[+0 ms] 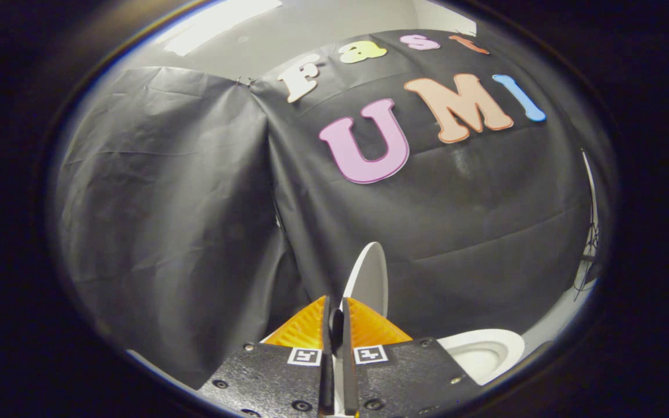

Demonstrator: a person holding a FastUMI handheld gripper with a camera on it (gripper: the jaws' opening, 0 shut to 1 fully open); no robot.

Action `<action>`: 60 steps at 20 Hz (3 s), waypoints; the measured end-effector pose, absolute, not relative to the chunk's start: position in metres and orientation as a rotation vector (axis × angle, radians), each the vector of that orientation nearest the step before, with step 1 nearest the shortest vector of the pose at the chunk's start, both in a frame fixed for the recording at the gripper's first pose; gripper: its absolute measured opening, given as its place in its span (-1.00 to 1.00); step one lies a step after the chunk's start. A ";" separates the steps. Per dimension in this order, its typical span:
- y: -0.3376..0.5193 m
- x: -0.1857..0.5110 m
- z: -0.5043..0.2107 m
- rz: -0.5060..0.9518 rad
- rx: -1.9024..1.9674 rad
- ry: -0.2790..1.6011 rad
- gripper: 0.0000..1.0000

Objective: Open the toilet lid.

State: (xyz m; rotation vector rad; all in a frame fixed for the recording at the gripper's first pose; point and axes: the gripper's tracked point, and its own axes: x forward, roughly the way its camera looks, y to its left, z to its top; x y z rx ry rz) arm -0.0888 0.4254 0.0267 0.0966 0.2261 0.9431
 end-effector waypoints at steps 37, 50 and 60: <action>0.502 -0.149 0.087 1.168 0.036 0.051 0.47; 0.320 -0.032 0.128 0.790 -0.040 -0.039 0.47; 0.153 0.032 0.071 0.595 -0.198 0.064 0.42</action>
